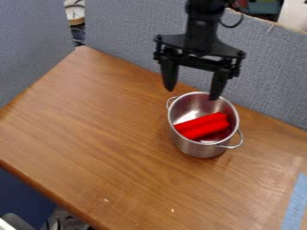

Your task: Put the red object in the metal pot

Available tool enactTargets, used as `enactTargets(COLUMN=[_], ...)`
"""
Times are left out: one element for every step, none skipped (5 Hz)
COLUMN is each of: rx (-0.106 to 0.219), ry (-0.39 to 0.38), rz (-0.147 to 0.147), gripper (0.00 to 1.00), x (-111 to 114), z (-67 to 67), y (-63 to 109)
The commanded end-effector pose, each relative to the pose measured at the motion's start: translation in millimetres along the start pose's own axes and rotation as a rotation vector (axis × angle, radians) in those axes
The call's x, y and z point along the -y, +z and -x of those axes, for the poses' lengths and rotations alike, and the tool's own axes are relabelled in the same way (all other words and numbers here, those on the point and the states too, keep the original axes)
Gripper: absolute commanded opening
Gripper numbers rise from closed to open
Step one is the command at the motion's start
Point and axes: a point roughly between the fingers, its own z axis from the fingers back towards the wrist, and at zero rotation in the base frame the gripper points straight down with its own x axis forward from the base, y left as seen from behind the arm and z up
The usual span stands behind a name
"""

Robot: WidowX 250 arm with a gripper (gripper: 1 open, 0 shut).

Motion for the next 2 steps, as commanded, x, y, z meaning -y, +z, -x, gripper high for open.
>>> enactTargets(rx=[0.050,0.059], ry=[0.045,-0.129], rz=[0.011,-0.013], gripper=[1.00,1.00], x=[4.2,-2.1], z=[-6.5,-5.5], y=[14.6,12.2])
